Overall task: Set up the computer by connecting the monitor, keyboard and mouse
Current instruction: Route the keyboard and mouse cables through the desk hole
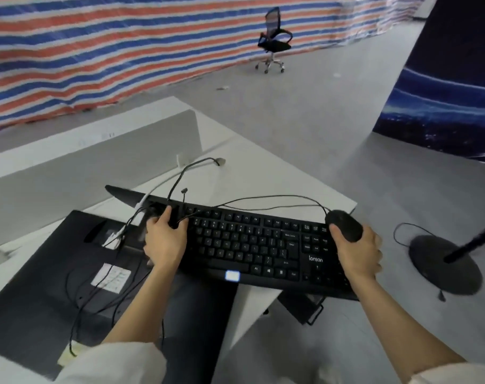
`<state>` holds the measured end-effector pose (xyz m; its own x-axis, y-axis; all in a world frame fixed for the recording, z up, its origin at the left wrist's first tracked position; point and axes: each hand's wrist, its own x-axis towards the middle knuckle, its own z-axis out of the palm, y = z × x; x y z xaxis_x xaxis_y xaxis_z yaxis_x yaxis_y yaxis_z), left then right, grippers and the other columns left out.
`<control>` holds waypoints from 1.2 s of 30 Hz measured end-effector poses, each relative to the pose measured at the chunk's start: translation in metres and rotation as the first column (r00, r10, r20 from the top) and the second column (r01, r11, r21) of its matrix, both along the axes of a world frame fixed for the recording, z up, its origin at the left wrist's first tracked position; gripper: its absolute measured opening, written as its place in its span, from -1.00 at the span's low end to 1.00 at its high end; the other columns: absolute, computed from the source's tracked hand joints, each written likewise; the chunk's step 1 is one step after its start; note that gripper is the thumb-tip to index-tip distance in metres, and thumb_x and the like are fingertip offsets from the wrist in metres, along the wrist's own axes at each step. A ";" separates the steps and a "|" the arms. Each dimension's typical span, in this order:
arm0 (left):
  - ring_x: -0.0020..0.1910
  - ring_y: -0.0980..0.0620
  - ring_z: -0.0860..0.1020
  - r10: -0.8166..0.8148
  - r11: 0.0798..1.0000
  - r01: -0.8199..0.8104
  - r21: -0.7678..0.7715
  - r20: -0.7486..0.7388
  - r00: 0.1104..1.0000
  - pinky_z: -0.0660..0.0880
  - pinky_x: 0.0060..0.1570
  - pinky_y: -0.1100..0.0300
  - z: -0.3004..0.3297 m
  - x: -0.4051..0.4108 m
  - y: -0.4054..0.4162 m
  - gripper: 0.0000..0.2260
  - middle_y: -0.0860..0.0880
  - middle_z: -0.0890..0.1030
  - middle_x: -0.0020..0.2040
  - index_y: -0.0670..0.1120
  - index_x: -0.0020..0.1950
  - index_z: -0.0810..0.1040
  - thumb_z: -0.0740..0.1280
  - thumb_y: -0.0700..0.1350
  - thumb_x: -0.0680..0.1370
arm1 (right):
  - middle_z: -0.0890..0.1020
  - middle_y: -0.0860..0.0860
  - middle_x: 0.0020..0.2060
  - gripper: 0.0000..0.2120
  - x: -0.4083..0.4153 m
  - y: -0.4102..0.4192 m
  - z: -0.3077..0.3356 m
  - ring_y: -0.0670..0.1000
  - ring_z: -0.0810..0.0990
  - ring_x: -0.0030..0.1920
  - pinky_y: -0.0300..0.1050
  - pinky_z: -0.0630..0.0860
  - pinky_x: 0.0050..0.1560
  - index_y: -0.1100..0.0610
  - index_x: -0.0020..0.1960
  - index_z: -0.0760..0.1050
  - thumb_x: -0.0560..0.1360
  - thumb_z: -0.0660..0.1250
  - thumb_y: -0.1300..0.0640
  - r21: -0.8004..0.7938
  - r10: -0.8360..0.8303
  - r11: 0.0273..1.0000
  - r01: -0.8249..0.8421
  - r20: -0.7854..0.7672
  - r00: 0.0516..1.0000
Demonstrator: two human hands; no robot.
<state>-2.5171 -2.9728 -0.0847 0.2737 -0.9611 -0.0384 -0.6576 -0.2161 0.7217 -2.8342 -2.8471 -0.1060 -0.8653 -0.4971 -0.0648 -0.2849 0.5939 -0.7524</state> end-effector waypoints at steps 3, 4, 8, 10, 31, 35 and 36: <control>0.32 -0.22 0.38 0.130 0.991 -0.130 0.031 0.006 0.992 0.33 0.28 -0.19 -0.023 -0.036 -0.004 -0.53 -0.14 0.31 0.41 0.04 0.44 0.34 0.30 0.06 0.54 | 0.35 0.08 0.30 -0.34 -0.050 -0.051 -0.015 0.24 0.40 0.23 0.26 0.34 0.24 0.03 0.33 0.31 0.37 0.31 -0.30 0.018 0.140 0.990 -0.140 -0.013 0.990; 0.30 -0.24 0.39 0.173 0.984 -0.173 0.032 0.013 0.985 0.34 0.26 -0.19 -0.027 -0.049 -0.003 -0.53 -0.14 0.30 0.41 0.05 0.44 0.33 0.29 0.06 0.54 | 0.34 0.07 0.30 -0.35 -0.065 -0.069 -0.018 0.23 0.41 0.22 0.25 0.36 0.23 0.03 0.33 0.31 0.37 0.32 -0.29 0.014 0.181 0.983 -0.180 -0.011 0.983; 0.29 -0.25 0.38 0.384 0.921 -0.388 0.046 0.074 0.920 0.31 0.26 -0.19 -0.042 -0.107 -0.009 -0.53 -0.16 0.29 0.39 0.08 0.46 0.30 0.26 0.08 0.55 | 0.33 0.05 0.27 -0.39 -0.126 -0.143 -0.033 0.20 0.45 0.18 0.26 0.39 0.21 -0.02 0.28 0.31 0.35 0.32 -0.29 0.027 0.361 0.932 -0.361 0.021 0.932; 0.29 -0.23 0.39 0.436 0.896 -0.439 0.065 0.065 0.898 0.32 0.27 -0.17 -0.047 -0.129 -0.011 -0.53 -0.16 0.30 0.38 0.09 0.45 0.31 0.26 0.08 0.55 | 0.34 0.05 0.26 -0.41 -0.148 -0.166 -0.039 0.20 0.46 0.16 0.28 0.40 0.20 -0.04 0.27 0.32 0.34 0.33 -0.29 0.036 0.413 0.909 -0.415 0.045 0.910; 0.24 -0.21 0.45 0.536 0.786 -0.553 0.276 0.141 0.833 0.36 0.24 -0.01 -0.103 -0.181 -0.090 -0.59 -0.19 0.50 0.26 -0.08 0.37 0.41 0.31 -0.05 0.54 | 0.37 0.15 0.25 -0.41 -0.197 -0.270 -0.115 0.26 0.40 0.19 0.24 0.34 0.20 0.08 0.30 0.33 0.40 0.37 -0.19 0.190 0.567 0.799 -0.571 0.079 0.820; 0.23 -0.22 0.47 0.565 0.755 -0.589 0.288 0.169 0.807 0.38 0.19 0.00 -0.113 -0.179 -0.087 -0.66 -0.19 0.55 0.22 -0.15 0.32 0.44 0.26 -0.12 0.56 | 0.37 0.16 0.25 -0.40 -0.187 -0.284 -0.115 0.27 0.39 0.20 0.27 0.35 0.21 0.08 0.31 0.32 0.39 0.38 -0.19 0.209 0.597 0.779 -0.591 0.039 0.801; 0.22 -0.22 0.47 0.565 0.751 -0.590 0.298 0.174 0.807 0.39 0.18 -0.01 -0.115 -0.181 -0.086 -0.67 -0.19 0.54 0.23 -0.15 0.32 0.44 0.25 -0.13 0.56 | 0.36 0.16 0.25 -0.39 -0.185 -0.287 -0.115 0.27 0.39 0.21 0.27 0.34 0.21 0.08 0.31 0.31 0.39 0.37 -0.19 0.214 0.609 0.770 -0.601 0.031 0.792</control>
